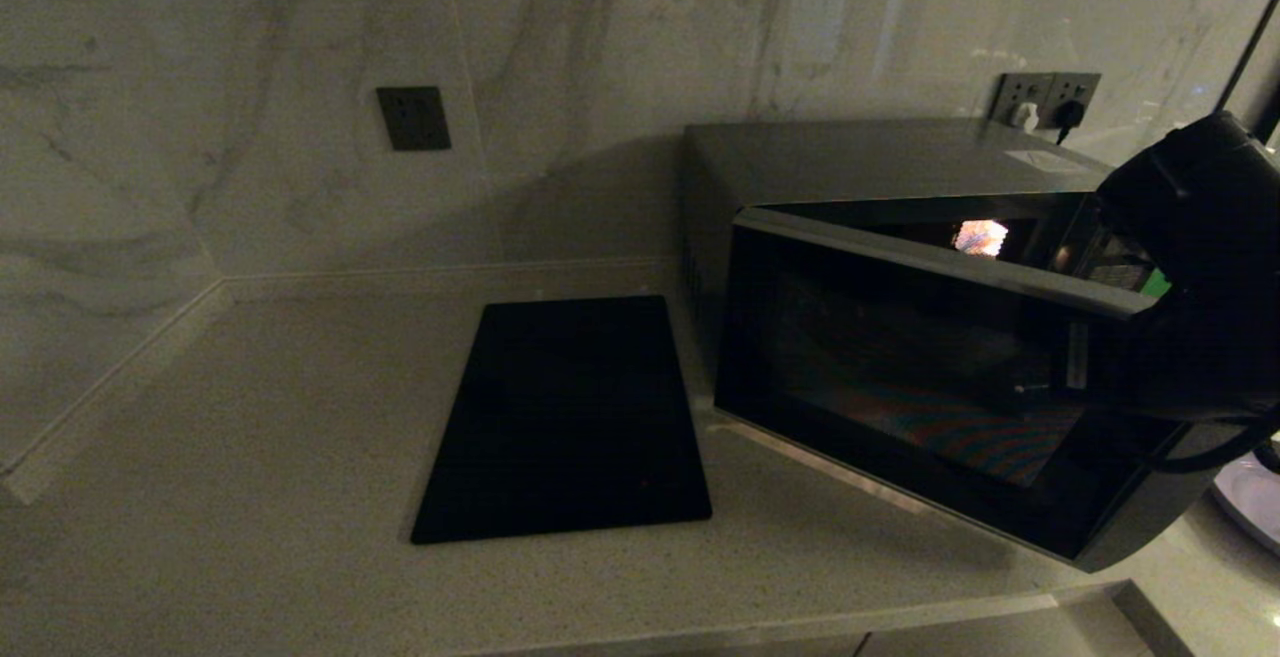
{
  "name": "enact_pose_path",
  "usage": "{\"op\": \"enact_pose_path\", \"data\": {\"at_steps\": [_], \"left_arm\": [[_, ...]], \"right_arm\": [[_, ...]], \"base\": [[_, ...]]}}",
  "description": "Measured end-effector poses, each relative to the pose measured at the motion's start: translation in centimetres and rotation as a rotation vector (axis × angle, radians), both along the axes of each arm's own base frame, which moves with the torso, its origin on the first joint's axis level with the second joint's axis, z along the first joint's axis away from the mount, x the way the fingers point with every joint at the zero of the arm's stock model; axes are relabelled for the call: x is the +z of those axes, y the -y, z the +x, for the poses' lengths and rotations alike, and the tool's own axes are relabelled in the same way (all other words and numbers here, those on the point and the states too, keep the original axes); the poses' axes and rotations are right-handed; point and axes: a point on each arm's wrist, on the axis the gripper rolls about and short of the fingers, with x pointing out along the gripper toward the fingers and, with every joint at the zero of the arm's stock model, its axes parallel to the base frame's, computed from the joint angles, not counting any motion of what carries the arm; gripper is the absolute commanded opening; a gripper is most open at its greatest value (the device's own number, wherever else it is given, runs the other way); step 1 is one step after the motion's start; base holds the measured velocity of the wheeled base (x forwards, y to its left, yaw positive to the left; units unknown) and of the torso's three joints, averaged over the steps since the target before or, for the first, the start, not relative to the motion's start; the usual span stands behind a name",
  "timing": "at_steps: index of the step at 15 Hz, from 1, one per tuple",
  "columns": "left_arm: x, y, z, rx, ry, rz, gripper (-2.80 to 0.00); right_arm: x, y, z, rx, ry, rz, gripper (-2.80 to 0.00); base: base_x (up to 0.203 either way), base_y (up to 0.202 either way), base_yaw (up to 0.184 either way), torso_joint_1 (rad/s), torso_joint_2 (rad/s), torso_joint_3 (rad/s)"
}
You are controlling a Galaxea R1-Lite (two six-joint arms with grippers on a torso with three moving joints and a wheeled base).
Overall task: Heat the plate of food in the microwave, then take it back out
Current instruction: Close the microwave oven
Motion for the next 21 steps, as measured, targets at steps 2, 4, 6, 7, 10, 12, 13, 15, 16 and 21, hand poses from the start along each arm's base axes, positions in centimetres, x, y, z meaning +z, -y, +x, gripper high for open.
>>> {"op": "enact_pose_path", "data": {"at_steps": [2,4,6,7,10,12,13,15,16,21], "left_arm": [[0.0,0.0,0.0,0.0,0.0,0.0,-2.8],[0.0,0.0,0.0,0.0,0.0,0.0,-2.8],[0.0,0.0,0.0,0.0,0.0,0.0,-2.8],[0.0,0.0,0.0,-0.001,0.0,0.0,-2.8],[0.0,0.0,0.0,0.0,0.0,0.0,-2.8],[0.0,0.0,0.0,0.0,0.0,0.0,-2.8],[0.0,0.0,0.0,0.0,0.0,0.0,-2.8],[0.0,0.0,0.0,0.0,0.0,0.0,-2.8],[0.0,0.0,0.0,0.0,0.0,0.0,-2.8],[0.0,0.0,0.0,0.0,0.0,0.0,-2.8]], "right_arm": [[-0.2,-0.1,0.5,-0.003,-0.007,-0.003,-2.8],[-0.2,0.0,1.4,-0.017,0.017,0.004,-2.8],[-0.2,0.4,2.2,-0.029,0.028,-0.006,-2.8],[-0.2,0.7,2.5,-0.037,0.033,-0.008,-2.8],[0.6,1.4,3.0,-0.056,0.059,-0.007,-2.8],[1.3,1.5,3.2,-0.06,0.085,-0.001,-2.8],[1.6,1.5,3.3,-0.061,0.098,0.003,-2.8],[2.2,1.6,3.4,-0.061,0.117,0.004,-2.8],[2.5,1.8,3.4,-0.061,0.126,-0.001,-2.8],[3.7,2.8,4.9,-0.098,0.172,0.013,-2.8]], "base": [[0.0,0.0,0.0,0.0,0.0,0.0],[0.0,0.0,0.0,0.0,0.0,0.0],[0.0,0.0,0.0,0.0,0.0,0.0],[0.0,0.0,0.0,0.0,0.0,0.0],[0.0,0.0,0.0,0.0,0.0,0.0],[0.0,0.0,0.0,0.0,0.0,0.0],[0.0,0.0,0.0,0.0,0.0,0.0],[0.0,0.0,0.0,0.0,0.0,0.0],[0.0,0.0,0.0,0.0,0.0,0.0],[0.0,0.0,0.0,0.0,0.0,0.0]]}}
